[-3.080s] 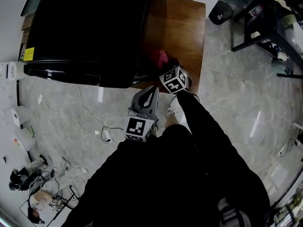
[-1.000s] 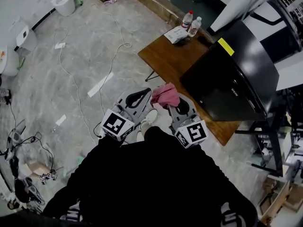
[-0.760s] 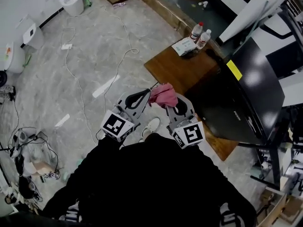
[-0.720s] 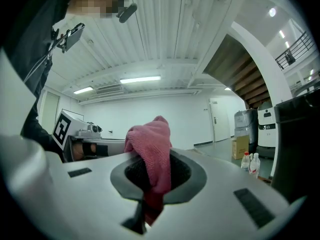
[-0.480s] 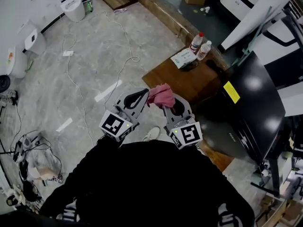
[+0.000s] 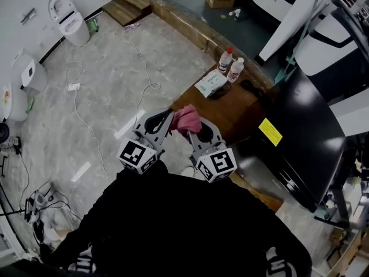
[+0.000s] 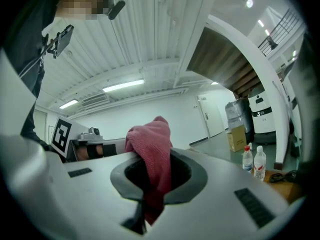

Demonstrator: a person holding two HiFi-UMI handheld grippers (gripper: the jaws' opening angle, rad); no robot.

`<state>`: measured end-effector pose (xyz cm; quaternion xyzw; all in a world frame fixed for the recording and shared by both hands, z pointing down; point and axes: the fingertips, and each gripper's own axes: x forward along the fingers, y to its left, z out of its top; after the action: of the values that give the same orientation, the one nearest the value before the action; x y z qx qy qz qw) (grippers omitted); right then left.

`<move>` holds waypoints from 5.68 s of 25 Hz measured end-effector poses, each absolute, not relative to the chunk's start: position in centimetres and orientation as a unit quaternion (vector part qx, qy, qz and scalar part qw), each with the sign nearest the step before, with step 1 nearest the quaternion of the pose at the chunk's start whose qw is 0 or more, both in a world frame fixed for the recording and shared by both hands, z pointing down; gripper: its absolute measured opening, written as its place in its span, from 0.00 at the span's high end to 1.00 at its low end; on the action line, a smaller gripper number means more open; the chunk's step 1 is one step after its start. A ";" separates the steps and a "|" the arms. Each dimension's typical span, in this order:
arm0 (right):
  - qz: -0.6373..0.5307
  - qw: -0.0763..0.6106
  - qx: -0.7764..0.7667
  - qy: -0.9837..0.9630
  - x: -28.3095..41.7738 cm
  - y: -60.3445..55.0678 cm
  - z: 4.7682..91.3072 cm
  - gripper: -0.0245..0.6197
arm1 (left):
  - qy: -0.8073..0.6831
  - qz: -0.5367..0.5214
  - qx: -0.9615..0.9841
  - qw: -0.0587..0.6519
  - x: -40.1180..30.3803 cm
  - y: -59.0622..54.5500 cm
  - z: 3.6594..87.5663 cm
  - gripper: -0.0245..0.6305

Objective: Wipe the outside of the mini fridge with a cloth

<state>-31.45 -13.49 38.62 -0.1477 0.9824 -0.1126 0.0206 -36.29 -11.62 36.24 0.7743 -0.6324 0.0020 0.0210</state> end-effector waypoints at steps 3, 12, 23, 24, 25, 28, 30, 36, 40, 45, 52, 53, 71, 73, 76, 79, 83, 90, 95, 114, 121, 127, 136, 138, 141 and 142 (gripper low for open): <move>-0.131 0.025 -0.175 0.976 -32.3 -16.2 38.7 0.91 | -0.618 0.003 0.786 0.021 -37.7 -14.8 36.1 0.95; -0.167 0.038 -0.300 0.939 -36.1 -27.3 41.5 0.91 | -0.515 -0.005 0.857 0.030 -41.8 -28.0 38.4 0.95; -0.215 0.119 -0.556 0.794 -31.4 -42.6 42.0 0.91 | -0.293 -0.003 0.956 0.018 -39.9 -43.4 37.5 0.95; -0.220 0.134 -0.576 0.776 -30.4 -43.5 41.9 0.91 | -0.274 -0.004 0.962 0.014 -39.2 -44.2 37.3 0.95; -0.223 0.151 -0.594 0.758 -29.3 -44.3 41.7 0.91 | -0.254 -0.006 0.967 0.010 -38.3 -45.0 36.9 0.95; -0.218 0.203 -0.640 0.708 -26.2 -46.0 41.0 0.91 | -0.198 -0.020 0.980 -0.007 -35.6 -46.9 35.6 0.95; -0.212 0.236 -0.663 0.678 -24.1 -46.7 40.3 0.91 | -0.169 -0.029 0.985 -0.018 -33.8 -47.8 34.7 0.95; -0.201 0.339 -0.702 0.593 -18.6 -47.6 38.8 0.91 | -0.101 -0.035 0.994 -0.037 -28.5 -49.4 33.2 0.95; -0.213 0.405 -0.709 0.537 -15.2 -48.0 39.3 0.91 | -0.074 -0.024 0.996 -0.042 -25.4 -50.5 33.6 0.95; -0.241 0.476 -0.705 0.467 -12.2 -48.0 41.4 0.91 | -0.046 -0.010 0.998 -0.044 -22.5 -50.9 34.2 0.95; -0.286 0.601 -0.642 0.381 -11.0 -48.0 44.2 0.91 | -0.031 0.003 0.999 -0.038 -21.5 -51.2 35.5 0.95; -0.293 0.613 -0.633 0.371 -11.0 -47.9 44.6 0.91 | -0.030 0.006 0.999 -0.036 -21.4 -51.2 35.7 0.95; -0.354 0.631 -0.617 0.310 -10.5 -47.7 57.8 0.90 | -0.004 0.109 0.994 0.019 -19.4 -50.6 50.6 0.95; -0.359 0.622 -0.625 0.306 -10.4 -47.6 59.5 0.90 | 0.001 0.126 0.992 0.024 -19.1 -50.3 52.6 0.95; -0.372 0.616 -0.631 0.290 -10.6 -47.4 62.1 0.90 | 0.005 0.150 0.988 0.027 -18.8 -50.1 55.3 0.95; -0.383 0.612 -0.634 0.278 -10.5 -47.2 64.7 0.90 | 0.012 0.179 0.983 0.028 -18.6 -49.7 57.9 0.95; -0.394 0.604 -0.643 0.259 -10.5 -46.9 68.1 0.90 | 0.025 0.213 0.975 0.051 -18.3 -49.0 60.6 0.95; -0.417 0.588 -0.652 0.237 -10.6 -46.5 73.3 0.90 | 0.038 0.257 0.965 0.044 -18.2 -48.4 64.2 0.95; -0.433 0.582 -0.656 0.209 -10.5 -46.1 76.8 0.90 | 0.035 0.264 0.963 0.044 -18.7 -48.4 64.9 0.95; -0.415 0.459 -0.689 0.379 -16.4 -44.4 66.8 0.90 | -0.019 0.174 0.984 0.044 -22.5 -48.6 56.9 0.95; -0.352 0.427 -0.688 0.470 -20.1 -38.5 55.1 0.90 | -0.047 0.089 0.994 0.047 -26.3 -45.1 48.1 0.95; -0.295 0.442 -0.690 0.492 -20.7 -33.0 45.1 0.90 | -0.024 0.034 0.998 0.042 -27.2 -38.1 40.4 0.95; -0.279 0.521 -0.680 0.434 -15.6 -29.6 39.5 0.90 | 0.034 -0.007 0.999 -0.004 -24.4 -32.7 33.9 0.95; -0.288 0.536 -0.674 0.419 -14.4 -29.4 39.8 0.90 | 0.046 -0.005 0.999 -0.003 -23.6 -32.5 34.1 0.95; -0.304 0.557 -0.656 0.409 -13.7 -29.9 40.5 0.90 | 0.062 0.000 0.998 -0.002 -22.6 -32.7 34.8 0.95; -0.308 0.563 -0.651 0.406 -13.6 -29.9 40.7 0.90 | 0.068 0.001 0.998 -0.002 -22.3 -32.7 35.1 0.95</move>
<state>-13.65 -29.93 40.74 -0.6510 0.4062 -0.3076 0.5626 -22.26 -32.75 35.06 0.9977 0.0678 0.0012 -0.0018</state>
